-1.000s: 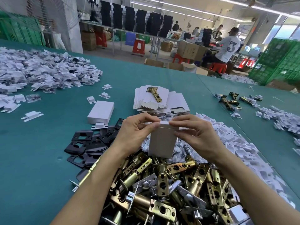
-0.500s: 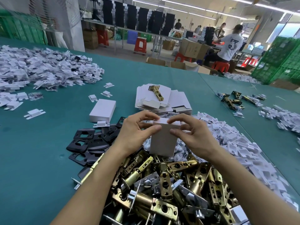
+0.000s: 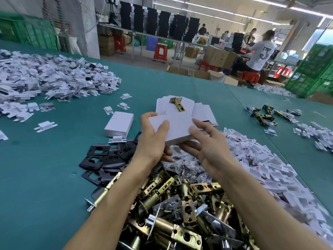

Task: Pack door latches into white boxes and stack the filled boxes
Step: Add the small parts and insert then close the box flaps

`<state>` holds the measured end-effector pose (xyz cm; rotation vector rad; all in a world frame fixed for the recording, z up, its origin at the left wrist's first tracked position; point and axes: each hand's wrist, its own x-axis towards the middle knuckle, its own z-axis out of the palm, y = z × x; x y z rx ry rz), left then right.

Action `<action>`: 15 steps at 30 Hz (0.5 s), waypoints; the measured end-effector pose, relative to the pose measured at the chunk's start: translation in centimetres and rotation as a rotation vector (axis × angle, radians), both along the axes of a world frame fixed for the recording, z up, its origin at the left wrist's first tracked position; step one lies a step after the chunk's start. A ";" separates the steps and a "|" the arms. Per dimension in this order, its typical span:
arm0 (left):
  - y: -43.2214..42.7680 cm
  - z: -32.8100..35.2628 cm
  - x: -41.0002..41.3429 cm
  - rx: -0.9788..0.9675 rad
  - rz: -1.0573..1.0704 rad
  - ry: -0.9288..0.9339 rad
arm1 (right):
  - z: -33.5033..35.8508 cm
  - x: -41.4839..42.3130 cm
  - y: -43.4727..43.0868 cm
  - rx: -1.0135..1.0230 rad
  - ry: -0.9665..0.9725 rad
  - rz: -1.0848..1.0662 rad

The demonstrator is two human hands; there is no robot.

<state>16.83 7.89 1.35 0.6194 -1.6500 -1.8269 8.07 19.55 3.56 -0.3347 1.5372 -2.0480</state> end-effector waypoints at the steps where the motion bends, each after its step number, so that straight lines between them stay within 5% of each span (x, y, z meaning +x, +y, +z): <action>1: -0.2 -0.1 0.0 -0.019 0.043 -0.013 | 0.0 0.1 -0.4 0.008 0.003 0.016; 10: -7.4 0.6 -2.5 0.111 0.512 -0.004 | 1.3 -0.8 -2.6 0.387 0.361 0.317; 15: -12.4 -1.8 -2.0 0.005 0.620 -0.367 | 0.7 -1.8 -1.0 0.464 0.339 0.391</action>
